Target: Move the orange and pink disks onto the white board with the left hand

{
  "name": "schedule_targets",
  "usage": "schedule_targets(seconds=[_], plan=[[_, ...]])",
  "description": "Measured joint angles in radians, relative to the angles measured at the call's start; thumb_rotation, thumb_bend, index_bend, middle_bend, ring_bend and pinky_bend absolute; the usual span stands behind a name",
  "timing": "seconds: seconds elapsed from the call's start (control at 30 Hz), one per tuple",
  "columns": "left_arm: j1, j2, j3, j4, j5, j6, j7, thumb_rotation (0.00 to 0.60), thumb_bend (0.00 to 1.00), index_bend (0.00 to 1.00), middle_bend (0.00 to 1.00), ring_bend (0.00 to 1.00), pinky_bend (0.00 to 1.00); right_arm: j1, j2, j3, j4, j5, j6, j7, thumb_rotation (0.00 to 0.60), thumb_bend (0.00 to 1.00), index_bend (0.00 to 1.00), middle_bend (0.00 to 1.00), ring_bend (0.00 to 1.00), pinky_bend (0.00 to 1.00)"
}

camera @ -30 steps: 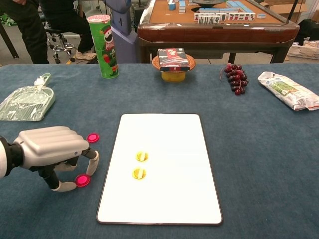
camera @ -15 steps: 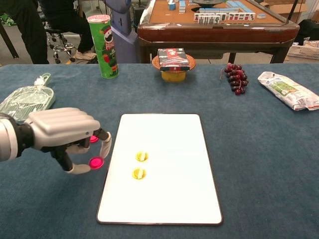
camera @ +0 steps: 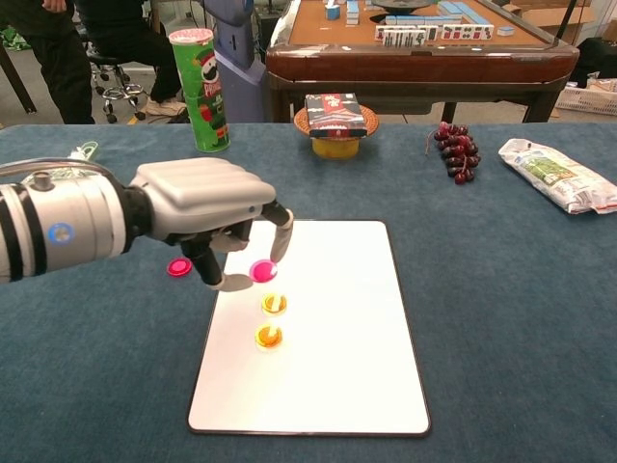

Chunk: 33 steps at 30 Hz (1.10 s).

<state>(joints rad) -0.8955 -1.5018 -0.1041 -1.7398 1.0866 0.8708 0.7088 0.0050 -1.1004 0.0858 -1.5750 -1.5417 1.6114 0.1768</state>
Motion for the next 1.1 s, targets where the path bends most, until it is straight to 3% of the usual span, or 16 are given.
schedule_targets(seconds=[0.37,0.83,0.97,1.1], plan=[[-0.103,-0.096,-0.052,0.108,-0.121,-0.016,0.051,0.6,0.36,0.57,1.0,1.0,1.0,-0.006,0.011,0.005,0.006,0.005,0.007,0.037,0.6,0.39,0.57,0.49,0.54,0.56],[-0.195,-0.197,-0.084,0.316,-0.197,-0.041,0.04,0.6,0.36,0.56,1.0,1.0,1.0,-0.007,0.017,0.007,0.014,0.011,0.004,0.063,0.6,0.39,0.57,0.49,0.54,0.56],[-0.218,-0.226,-0.092,0.373,-0.218,-0.039,0.042,0.6,0.36,0.52,1.0,1.0,1.0,-0.007,0.017,0.007,0.014,0.008,0.004,0.065,0.6,0.39,0.57,0.49,0.54,0.56],[-0.236,-0.25,-0.094,0.418,-0.244,-0.034,0.054,0.6,0.36,0.4,1.0,1.0,1.0,-0.008,0.018,0.006,0.015,0.007,0.005,0.066,0.6,0.39,0.57,0.49,0.54,0.56]])
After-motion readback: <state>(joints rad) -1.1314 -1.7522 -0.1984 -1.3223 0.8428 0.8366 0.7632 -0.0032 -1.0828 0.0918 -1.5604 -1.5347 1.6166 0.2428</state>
